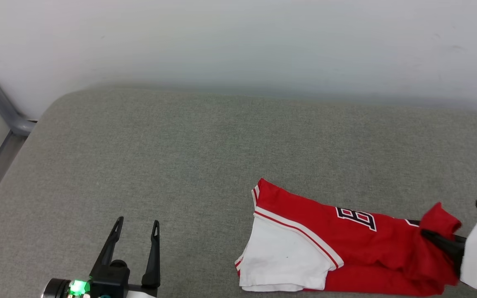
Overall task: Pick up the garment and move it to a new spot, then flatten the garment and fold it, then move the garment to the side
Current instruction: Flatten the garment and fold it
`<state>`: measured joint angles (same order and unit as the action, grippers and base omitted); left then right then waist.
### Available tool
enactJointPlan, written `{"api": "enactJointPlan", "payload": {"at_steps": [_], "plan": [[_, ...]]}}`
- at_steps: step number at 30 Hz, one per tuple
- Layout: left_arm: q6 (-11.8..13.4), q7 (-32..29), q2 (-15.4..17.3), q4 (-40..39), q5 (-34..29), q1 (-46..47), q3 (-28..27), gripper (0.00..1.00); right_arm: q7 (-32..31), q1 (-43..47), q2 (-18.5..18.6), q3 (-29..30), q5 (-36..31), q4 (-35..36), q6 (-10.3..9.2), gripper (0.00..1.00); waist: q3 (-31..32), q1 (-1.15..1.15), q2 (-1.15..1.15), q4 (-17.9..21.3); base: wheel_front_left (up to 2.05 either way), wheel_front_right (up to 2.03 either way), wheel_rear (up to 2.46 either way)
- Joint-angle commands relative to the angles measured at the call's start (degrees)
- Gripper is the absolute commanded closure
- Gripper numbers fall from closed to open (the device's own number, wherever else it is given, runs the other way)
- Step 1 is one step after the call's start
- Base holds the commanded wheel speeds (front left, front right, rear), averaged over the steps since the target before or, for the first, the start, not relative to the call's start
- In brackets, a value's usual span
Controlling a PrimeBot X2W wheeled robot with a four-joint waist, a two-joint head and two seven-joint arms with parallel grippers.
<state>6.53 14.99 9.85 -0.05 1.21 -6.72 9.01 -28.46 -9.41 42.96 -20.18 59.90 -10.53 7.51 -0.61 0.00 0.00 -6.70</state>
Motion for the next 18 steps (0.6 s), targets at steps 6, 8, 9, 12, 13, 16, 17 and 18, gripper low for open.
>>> {"api": "enactJointPlan", "payload": {"at_steps": [6,8,9,12,13,16,17,18], "plan": [[-0.7,0.3,-0.7,0.3,-0.6,2.2,0.7,0.00,-4.5,-5.9,-6.0,-3.8,-3.9,3.9,-0.05,1.00,-1.7,0.00,0.00,-1.5,0.00,0.00,0.00],[-0.7,0.3,-0.8,0.4,-0.6,2.6,0.8,0.00,-5.3,-7.5,-8.0,-5.4,-4.7,4.1,-0.05,1.00,-2.2,0.00,0.00,-1.9,0.00,0.00,0.00],[-0.7,0.3,-0.8,0.4,-0.6,2.8,0.8,0.00,-5.5,-8.3,-8.9,-6.3,-5.1,4.0,-0.05,1.00,-2.4,0.00,0.00,-2.1,0.00,0.00,0.00],[-0.8,0.3,-1.1,0.7,-0.6,3.3,0.9,0.00,-5.7,-10.7,-11.3,-8.7,-5.6,3.1,-0.05,1.00,-3.0,0.00,0.00,-2.6,0.00,0.00,0.00],[-0.7,0.3,-1.2,0.7,-0.6,3.5,0.9,0.00,-5.7,-11.5,-12.1,-9.8,-5.9,2.7,-0.05,1.00,-3.2,0.00,0.00,-2.8,0.00,0.00,0.00],[-0.8,0.3,-1.4,0.9,-0.7,3.9,1.0,0.00,-5.4,-13.6,-14.2,-12.8,-6.5,0.9,-0.05,1.00,-3.8,0.00,0.00,-3.1,0.00,0.00,0.00],[-0.9,0.3,-1.5,0.9,-0.7,4.1,1.1,0.00,-5.4,-14.4,-14.8,-13.7,-6.6,0.1,-0.05,1.00,-4.0,0.00,0.00,-3.3,0.00,0.00,0.00],[-0.9,0.3,-1.6,1.0,-0.7,4.3,1.1,0.00,-5.1,-15.2,-15.3,-14.5,-6.8,-0.7,-0.05,1.00,-4.2,0.00,0.00,-3.4,0.00,0.00,0.00]]}}
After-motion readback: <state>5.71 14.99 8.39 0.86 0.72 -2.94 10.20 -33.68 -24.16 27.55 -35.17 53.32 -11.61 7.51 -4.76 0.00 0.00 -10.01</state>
